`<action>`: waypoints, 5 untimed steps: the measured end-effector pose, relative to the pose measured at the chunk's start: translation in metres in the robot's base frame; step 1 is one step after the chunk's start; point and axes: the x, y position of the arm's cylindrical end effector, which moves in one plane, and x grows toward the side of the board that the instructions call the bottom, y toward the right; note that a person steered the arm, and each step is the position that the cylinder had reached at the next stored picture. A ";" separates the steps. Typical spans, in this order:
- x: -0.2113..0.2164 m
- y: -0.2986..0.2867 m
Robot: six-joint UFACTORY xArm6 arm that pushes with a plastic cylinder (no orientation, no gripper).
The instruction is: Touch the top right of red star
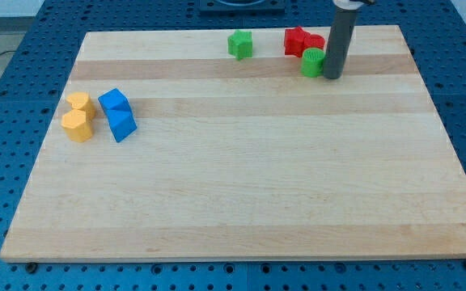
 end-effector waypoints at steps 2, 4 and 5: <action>-0.025 -0.015; -0.028 -0.047; -0.028 -0.027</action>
